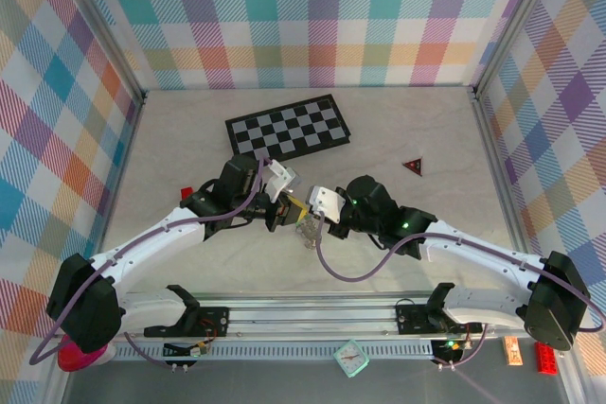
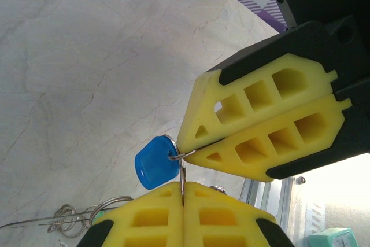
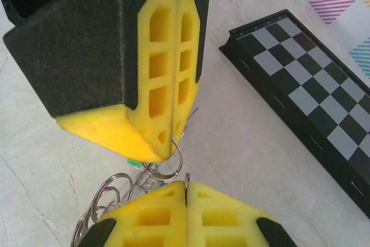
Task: Put the keys on the keyring
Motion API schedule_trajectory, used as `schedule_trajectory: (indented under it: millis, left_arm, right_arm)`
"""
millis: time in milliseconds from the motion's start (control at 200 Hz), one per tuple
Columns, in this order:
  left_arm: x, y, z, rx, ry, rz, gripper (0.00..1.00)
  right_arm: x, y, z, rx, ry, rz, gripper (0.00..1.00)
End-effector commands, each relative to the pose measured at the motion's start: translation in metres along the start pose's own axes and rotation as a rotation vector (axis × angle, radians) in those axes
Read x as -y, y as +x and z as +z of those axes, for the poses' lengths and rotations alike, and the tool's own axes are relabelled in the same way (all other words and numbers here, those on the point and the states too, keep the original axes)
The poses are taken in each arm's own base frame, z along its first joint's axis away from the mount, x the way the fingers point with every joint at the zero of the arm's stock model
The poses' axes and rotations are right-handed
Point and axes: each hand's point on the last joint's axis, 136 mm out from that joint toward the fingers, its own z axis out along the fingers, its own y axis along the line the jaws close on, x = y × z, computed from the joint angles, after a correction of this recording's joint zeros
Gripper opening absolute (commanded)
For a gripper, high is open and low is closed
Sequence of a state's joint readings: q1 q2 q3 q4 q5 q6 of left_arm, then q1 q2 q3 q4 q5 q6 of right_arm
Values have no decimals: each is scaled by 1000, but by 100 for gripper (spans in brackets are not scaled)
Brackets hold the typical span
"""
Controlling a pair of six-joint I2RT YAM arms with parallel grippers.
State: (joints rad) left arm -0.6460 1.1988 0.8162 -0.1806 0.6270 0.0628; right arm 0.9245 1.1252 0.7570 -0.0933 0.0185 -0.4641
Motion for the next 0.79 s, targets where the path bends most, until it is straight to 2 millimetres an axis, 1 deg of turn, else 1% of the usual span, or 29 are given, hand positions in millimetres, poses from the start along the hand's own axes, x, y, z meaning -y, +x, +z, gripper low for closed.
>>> schedule_trajectory:
  millis: [0, 355, 560, 790]
  left_arm:
    - [7, -12, -1, 22, 14, 18, 0]
    - [6, -14, -1, 26, 4, 19, 0]
    - [4, -15, -2, 32, -12, 21, 0]
    - [2, -16, -3, 33, -28, 20, 0]
  right_arm:
    - [5, -23, -2, 65, 11, 3, 0]
    - [-6, -25, -5, 84, -33, -15, 0]
    - [-12, -23, -5, 75, -50, -38, 0]
    - [-12, -19, -5, 51, -39, -59, 0]
